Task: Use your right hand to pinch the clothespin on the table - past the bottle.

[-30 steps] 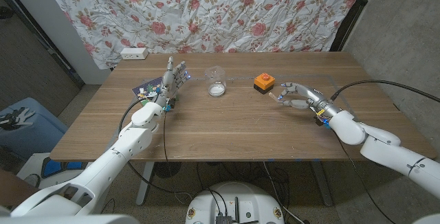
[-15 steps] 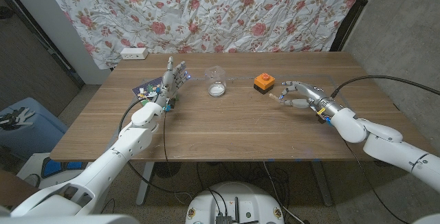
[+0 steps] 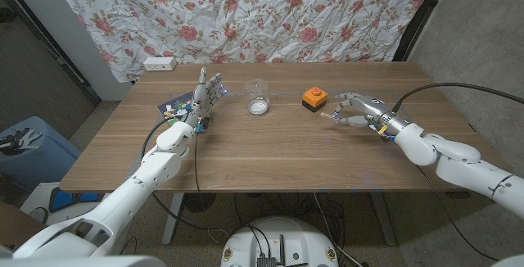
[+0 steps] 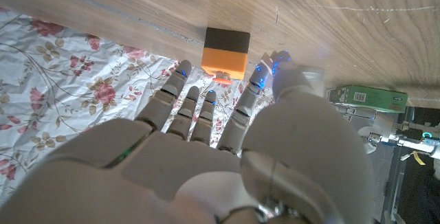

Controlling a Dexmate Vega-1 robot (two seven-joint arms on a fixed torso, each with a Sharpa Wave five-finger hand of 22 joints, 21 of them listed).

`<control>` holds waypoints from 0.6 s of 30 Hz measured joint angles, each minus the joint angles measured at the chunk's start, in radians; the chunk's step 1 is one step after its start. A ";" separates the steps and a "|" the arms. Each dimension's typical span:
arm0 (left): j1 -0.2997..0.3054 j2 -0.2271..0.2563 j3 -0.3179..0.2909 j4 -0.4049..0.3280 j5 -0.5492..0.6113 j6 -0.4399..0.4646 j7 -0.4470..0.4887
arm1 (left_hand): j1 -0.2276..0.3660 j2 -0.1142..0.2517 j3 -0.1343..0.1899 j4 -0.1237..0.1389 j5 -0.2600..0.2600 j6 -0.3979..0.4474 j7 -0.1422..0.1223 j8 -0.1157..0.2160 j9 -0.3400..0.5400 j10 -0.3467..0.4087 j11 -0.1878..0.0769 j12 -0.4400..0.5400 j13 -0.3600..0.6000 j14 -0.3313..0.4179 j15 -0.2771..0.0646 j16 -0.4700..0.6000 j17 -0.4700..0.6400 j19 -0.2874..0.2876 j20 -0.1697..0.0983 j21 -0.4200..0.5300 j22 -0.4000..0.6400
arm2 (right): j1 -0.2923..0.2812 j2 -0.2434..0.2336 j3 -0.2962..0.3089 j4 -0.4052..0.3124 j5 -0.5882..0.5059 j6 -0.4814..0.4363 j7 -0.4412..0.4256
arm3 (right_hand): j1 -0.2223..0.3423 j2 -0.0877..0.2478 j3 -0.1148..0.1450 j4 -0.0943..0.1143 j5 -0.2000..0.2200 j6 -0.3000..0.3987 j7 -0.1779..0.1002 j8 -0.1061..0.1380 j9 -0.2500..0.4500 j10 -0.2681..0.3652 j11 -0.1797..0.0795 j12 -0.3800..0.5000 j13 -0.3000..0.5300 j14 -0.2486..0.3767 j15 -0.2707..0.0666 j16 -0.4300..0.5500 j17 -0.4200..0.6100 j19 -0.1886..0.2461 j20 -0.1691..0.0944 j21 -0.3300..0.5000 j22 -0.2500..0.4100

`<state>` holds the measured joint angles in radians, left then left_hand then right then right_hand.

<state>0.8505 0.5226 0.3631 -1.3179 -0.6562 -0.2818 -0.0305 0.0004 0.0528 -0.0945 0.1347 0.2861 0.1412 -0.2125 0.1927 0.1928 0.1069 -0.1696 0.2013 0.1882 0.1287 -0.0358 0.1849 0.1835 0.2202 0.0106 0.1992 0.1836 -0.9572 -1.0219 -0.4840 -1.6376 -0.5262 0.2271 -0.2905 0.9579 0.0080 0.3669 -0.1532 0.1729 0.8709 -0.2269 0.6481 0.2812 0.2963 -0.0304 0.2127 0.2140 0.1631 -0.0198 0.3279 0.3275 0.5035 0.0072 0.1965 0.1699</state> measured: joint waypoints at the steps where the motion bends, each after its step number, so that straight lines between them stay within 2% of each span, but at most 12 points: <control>1: 0.000 0.000 0.000 0.000 0.000 0.000 0.000 | 0.000 0.000 0.000 0.000 0.000 0.000 0.000 0.000 0.000 0.000 0.000 0.000 0.000 0.000 0.000 0.000 0.000 0.000 0.000 0.000 0.000 | 0.004 -0.001 -0.003 0.001 -0.009 0.000 -0.001 | 0.000 0.000 0.000 0.000 0.000 0.000 0.000 0.000 0.000 0.000 0.000 0.000 0.000 0.000 0.000 0.000 0.000 0.000 0.000 0.000 0.000; 18: -0.003 -0.003 0.002 0.005 0.001 -0.002 0.000 | 0.000 0.000 0.000 0.000 0.000 0.000 0.000 0.000 0.000 0.000 0.000 0.000 0.000 0.000 0.000 0.000 0.000 0.000 0.000 0.000 0.000 | 0.061 -0.022 -0.057 0.012 -0.179 -0.006 -0.018 | 0.000 0.000 -0.004 -0.004 0.000 0.000 0.000 0.004 -0.001 0.004 -0.004 0.000 0.000 0.009 -0.009 0.000 0.000 0.000 0.000 0.000 0.000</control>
<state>0.8478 0.5192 0.3648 -1.3124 -0.6549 -0.2841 -0.0304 0.0004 0.0528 -0.0945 0.1347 0.2861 0.1412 -0.2125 0.1927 0.1928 0.1069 -0.1696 0.2013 0.1882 0.1287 -0.0358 0.1849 0.1835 0.2202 0.0106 0.1992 0.1836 -0.8966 -1.0436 -0.5410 -1.6255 -0.7050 0.2209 -0.3085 0.9579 0.0079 0.3628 -0.1573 0.1729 0.8709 -0.2269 0.6525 0.2804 0.3001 -0.0341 0.2127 0.2140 0.1720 -0.0287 0.3279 0.3274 0.5035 0.0072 0.1965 0.1699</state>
